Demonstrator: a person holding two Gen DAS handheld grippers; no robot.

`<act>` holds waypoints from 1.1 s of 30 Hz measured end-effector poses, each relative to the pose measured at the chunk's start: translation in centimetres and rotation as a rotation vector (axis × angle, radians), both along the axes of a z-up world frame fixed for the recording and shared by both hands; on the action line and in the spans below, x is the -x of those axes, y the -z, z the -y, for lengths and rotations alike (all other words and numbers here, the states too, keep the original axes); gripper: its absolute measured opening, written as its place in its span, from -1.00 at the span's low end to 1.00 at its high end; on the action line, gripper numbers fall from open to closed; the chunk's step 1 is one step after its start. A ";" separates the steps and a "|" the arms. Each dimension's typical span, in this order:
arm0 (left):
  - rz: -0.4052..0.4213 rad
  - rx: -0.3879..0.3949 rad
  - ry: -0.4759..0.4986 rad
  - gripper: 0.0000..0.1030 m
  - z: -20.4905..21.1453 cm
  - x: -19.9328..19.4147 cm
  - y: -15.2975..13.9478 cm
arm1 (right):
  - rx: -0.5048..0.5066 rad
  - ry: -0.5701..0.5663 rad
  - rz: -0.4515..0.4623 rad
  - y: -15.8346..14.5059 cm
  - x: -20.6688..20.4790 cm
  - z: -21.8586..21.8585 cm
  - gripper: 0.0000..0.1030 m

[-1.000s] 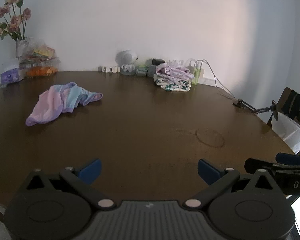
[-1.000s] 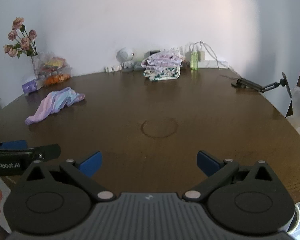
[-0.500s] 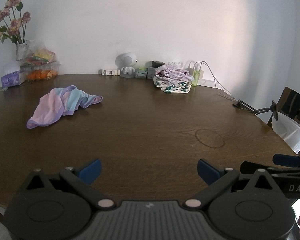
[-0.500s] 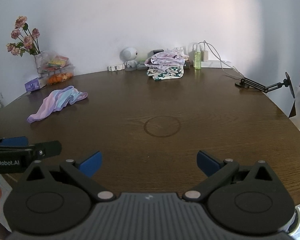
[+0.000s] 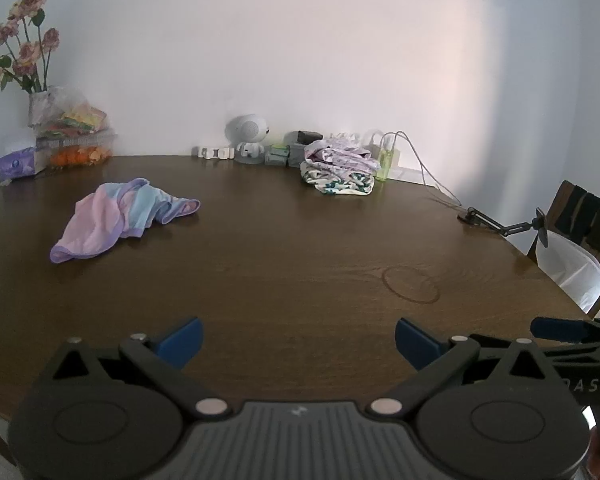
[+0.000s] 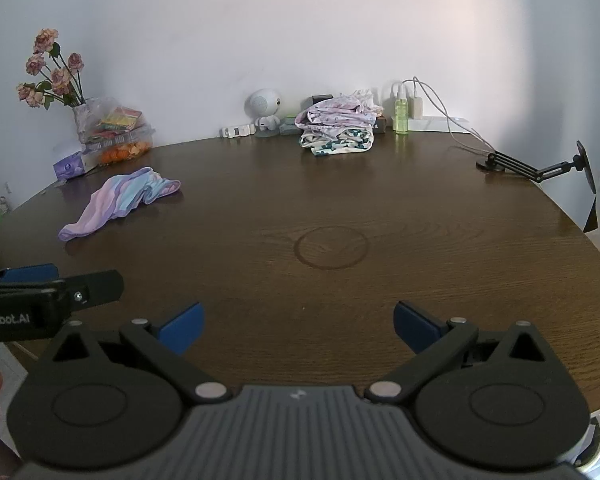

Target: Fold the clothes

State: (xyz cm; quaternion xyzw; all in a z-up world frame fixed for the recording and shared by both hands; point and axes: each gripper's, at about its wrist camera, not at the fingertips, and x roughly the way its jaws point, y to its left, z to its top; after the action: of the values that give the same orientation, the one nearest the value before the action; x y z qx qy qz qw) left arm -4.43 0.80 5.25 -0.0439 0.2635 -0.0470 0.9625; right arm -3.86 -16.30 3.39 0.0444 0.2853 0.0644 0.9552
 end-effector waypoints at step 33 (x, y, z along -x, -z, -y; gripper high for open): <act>-0.002 -0.007 0.005 0.99 -0.1 0.0 0.2 | 0.003 -0.005 0.004 -0.1 0.1 -0.2 0.99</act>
State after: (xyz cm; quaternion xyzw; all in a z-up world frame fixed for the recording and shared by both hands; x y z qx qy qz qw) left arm -4.46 0.94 5.08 -0.0402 0.2649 -0.0483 0.9622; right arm -3.96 -16.10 3.47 0.0421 0.2838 0.0662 0.9557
